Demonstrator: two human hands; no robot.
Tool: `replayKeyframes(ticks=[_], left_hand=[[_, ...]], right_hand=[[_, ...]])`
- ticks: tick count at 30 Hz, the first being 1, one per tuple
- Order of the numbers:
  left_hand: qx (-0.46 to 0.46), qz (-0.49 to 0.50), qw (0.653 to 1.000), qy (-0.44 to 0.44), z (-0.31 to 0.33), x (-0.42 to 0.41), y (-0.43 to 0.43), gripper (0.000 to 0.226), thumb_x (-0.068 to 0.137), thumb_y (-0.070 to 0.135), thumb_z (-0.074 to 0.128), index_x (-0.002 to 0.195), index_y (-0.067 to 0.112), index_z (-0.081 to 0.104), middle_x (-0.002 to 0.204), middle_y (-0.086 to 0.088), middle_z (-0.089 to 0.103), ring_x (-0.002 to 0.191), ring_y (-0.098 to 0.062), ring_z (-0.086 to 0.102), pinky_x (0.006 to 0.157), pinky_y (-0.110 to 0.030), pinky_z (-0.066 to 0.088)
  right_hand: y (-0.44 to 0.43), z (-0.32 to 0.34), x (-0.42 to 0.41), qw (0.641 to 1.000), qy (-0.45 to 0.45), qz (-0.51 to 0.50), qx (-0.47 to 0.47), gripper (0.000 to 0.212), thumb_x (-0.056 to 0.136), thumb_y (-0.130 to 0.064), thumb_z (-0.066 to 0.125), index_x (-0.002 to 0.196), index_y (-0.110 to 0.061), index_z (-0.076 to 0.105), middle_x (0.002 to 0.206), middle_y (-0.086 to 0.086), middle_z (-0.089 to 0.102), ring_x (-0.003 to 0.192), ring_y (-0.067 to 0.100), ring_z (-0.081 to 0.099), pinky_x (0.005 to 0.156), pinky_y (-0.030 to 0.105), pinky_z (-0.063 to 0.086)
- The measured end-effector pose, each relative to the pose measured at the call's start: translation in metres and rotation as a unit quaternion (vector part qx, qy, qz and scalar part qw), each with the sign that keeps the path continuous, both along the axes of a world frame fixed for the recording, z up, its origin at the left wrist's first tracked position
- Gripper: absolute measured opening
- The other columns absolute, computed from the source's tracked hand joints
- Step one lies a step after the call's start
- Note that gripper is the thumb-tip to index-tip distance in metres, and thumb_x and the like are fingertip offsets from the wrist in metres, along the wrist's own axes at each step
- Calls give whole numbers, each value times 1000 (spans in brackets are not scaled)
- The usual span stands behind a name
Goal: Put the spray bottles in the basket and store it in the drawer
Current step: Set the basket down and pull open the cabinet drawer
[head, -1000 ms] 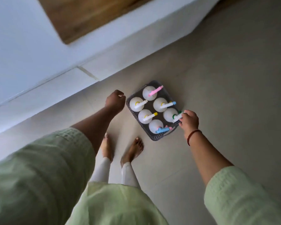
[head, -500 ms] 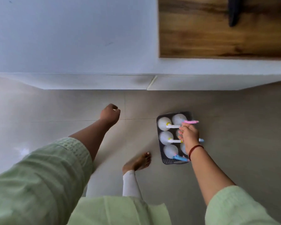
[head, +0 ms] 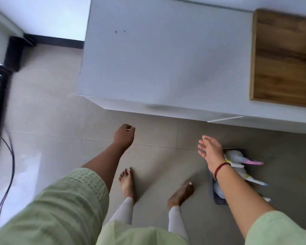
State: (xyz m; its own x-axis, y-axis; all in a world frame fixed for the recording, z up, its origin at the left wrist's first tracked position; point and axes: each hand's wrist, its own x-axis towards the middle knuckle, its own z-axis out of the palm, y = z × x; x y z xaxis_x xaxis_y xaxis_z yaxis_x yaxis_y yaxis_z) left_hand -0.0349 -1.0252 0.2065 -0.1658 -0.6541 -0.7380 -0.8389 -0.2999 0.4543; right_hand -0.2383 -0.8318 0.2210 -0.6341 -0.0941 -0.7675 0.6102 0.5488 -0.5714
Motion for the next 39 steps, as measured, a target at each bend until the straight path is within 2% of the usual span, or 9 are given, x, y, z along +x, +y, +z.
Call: replayKeyframes(ticks=[5,10,17,22,26,29,35,37,39], left_hand=[[-38,59,997,13,-5,28,-44,32,95,25,43,118,10,58,121,-9,62,108,-26,54,84,-29,38],[-40,163,985,44,-14,38,-68,38,96,34,44,127,12,50,126,-6,58,99,-18,48,82,-29,36],[-47,212,972,87,-20,49,-86,87,82,55,61,148,16,19,150,-8,29,135,-27,38,110,-43,35],[-84,261,953,132,-24,44,-112,97,74,62,66,148,17,23,152,-5,27,141,-21,30,115,-40,28],[-110,302,930,181,-27,41,-133,64,74,54,72,125,22,49,117,15,56,113,-7,50,96,-22,37],[-121,303,929,173,-32,43,-137,47,73,55,71,109,30,52,94,26,56,97,-1,53,86,-21,39],[-140,205,958,147,-39,58,-135,59,77,65,59,119,25,48,123,8,58,114,-21,56,97,-36,48],[-143,195,958,151,-39,62,-134,57,78,67,53,113,23,47,114,12,58,104,-14,59,90,-32,48],[-160,170,962,140,-38,68,-136,51,78,69,48,99,22,43,92,17,53,76,5,57,71,-23,45]], right_hand=[[-46,-3,29,1000,-1,18,0,30,98,-27,50,122,-10,54,104,7,58,88,17,56,69,24,46],[-86,-7,42,996,6,88,16,38,96,-39,51,121,-11,53,127,20,58,114,34,58,97,44,47],[-122,-7,47,992,1,126,1,54,95,-50,44,131,-10,48,131,17,54,117,29,54,97,44,46],[-132,-8,48,992,-34,117,-20,63,92,-55,44,144,-21,32,123,7,52,108,23,55,97,43,46],[-133,-9,47,990,-28,141,-16,63,92,-57,43,144,-23,31,118,5,55,105,23,57,93,42,47],[-134,-11,45,991,-25,127,-13,61,92,-58,42,141,-22,35,118,6,56,106,23,57,93,42,48],[-136,-11,45,996,-26,88,-10,59,91,-62,39,137,-24,39,118,4,56,105,23,57,91,42,49],[-133,-11,44,996,-20,91,-3,60,91,-64,38,137,-26,39,119,5,57,103,23,58,89,42,49],[-127,-11,42,995,-16,97,11,61,90,-65,37,138,-26,37,122,7,57,103,23,58,88,42,50]])
